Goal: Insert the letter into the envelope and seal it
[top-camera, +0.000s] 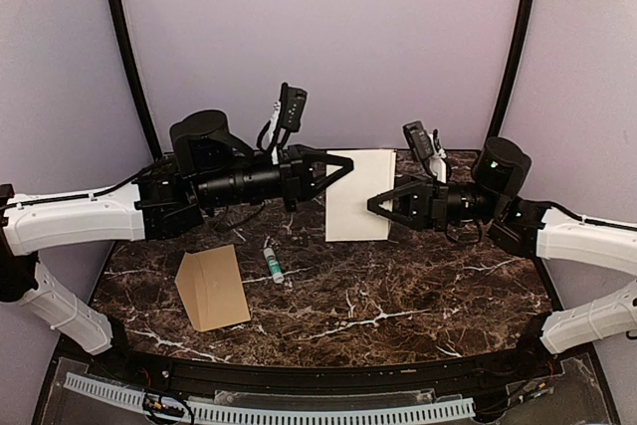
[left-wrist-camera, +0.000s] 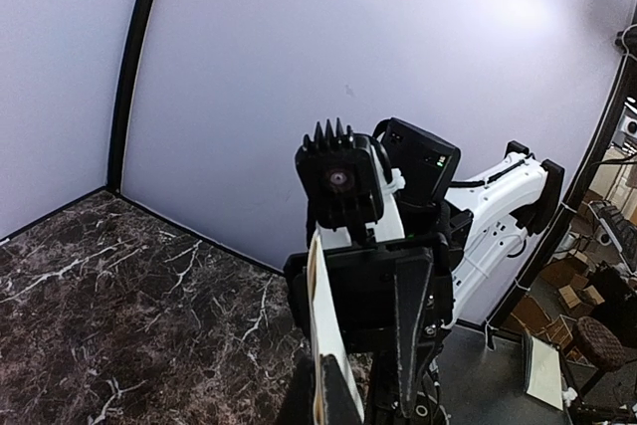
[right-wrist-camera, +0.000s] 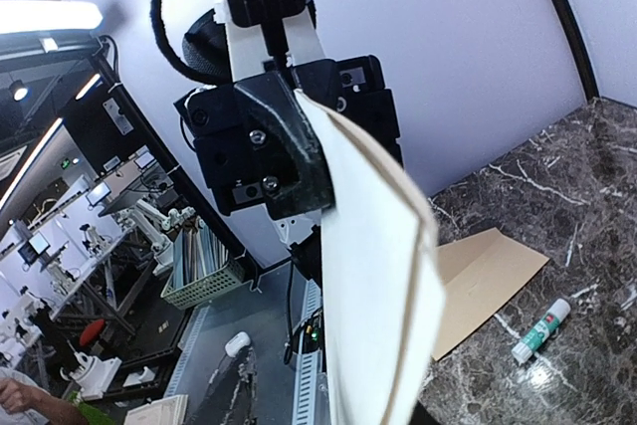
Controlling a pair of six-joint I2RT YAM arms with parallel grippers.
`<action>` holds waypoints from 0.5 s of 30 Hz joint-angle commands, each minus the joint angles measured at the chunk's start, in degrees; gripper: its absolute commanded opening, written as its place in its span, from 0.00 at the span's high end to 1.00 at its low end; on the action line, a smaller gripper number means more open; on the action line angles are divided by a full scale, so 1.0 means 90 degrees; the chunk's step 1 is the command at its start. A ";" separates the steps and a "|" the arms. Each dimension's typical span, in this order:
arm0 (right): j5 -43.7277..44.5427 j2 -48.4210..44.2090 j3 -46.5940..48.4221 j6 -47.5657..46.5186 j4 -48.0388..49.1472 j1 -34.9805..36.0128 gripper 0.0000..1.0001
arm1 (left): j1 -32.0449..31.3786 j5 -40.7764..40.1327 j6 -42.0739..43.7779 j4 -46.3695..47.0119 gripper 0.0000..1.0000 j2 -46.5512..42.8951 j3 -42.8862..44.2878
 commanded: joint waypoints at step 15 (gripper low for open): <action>0.0244 0.0182 -0.0336 -0.0108 0.0299 0.0122 0.38 | 0.0028 -0.0492 -0.0412 0.0841 1.00 -0.0513 -0.0470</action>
